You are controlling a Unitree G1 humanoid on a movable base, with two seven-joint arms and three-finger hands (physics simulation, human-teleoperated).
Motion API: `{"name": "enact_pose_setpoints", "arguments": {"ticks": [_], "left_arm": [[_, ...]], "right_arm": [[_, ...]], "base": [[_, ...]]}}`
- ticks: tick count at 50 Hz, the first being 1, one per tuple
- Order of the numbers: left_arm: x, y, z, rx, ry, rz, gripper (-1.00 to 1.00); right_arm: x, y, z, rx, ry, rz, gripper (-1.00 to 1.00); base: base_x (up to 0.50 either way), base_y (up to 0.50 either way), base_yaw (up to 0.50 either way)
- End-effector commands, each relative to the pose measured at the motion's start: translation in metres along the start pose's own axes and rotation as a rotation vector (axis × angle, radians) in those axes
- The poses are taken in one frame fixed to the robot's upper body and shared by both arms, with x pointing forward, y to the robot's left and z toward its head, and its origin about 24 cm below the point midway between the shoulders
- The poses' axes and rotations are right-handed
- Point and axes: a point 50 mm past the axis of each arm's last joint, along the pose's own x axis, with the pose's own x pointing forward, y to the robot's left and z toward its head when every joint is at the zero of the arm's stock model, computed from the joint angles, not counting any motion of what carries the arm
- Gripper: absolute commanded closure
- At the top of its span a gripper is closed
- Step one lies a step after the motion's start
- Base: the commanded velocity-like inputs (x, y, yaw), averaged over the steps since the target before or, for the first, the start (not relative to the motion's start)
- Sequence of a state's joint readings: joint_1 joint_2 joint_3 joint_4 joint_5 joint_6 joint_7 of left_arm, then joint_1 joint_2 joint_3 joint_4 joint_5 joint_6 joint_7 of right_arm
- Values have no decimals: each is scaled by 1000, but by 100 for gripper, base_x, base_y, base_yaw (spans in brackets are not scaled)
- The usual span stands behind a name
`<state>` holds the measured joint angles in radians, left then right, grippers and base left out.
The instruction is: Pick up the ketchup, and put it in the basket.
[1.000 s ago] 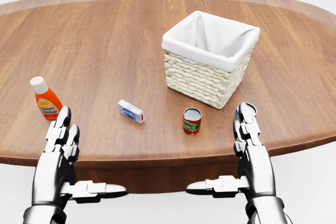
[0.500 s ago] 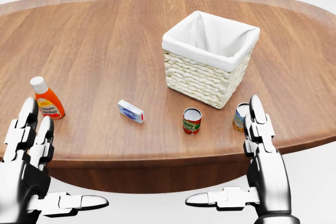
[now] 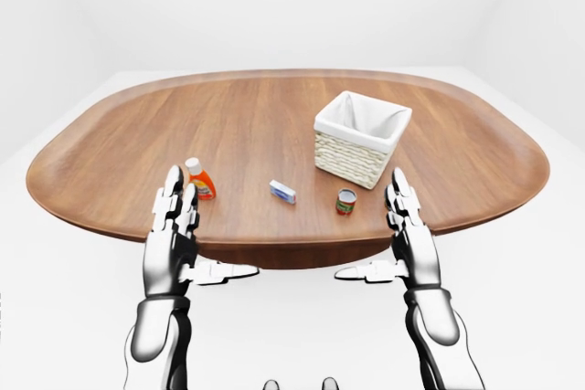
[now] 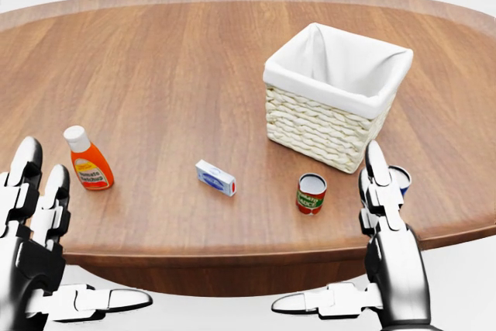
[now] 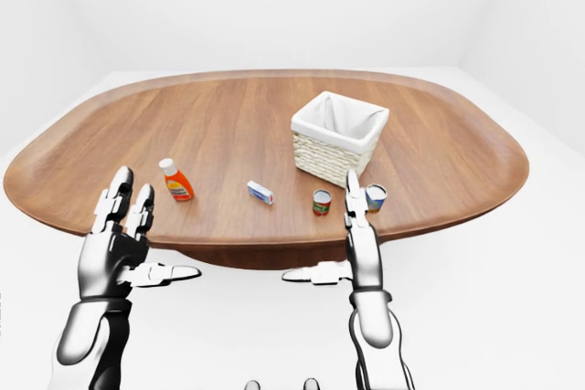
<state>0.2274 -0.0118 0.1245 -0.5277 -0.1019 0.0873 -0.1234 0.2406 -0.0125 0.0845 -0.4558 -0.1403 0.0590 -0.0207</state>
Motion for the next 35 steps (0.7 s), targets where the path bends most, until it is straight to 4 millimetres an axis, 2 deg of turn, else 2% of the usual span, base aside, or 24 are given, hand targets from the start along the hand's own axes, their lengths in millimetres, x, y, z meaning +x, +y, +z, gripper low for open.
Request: {"name": "enact_pose_setpoints", "arguments": {"ticks": [1,6,29,35], "left_arm": [[-1,0,4,-7,-15,-7,-100],[-1,1,2,-10,-8,-5,-100],[-3,2,6,-18,-22,0,-100],[-4,3,8,-39,-35,-5,-100]], "right_arm": [[-1,3,1,-19,-16,11,-100],[2,0,1,-33,-21,-38,-100],[3,4,-2,-33,-3,-12,-100],[1,5,-2,-34,-11,9,-100]], "base": [[36,45,0],[26,34,0],[0,0,0],[50,8,0]]}}
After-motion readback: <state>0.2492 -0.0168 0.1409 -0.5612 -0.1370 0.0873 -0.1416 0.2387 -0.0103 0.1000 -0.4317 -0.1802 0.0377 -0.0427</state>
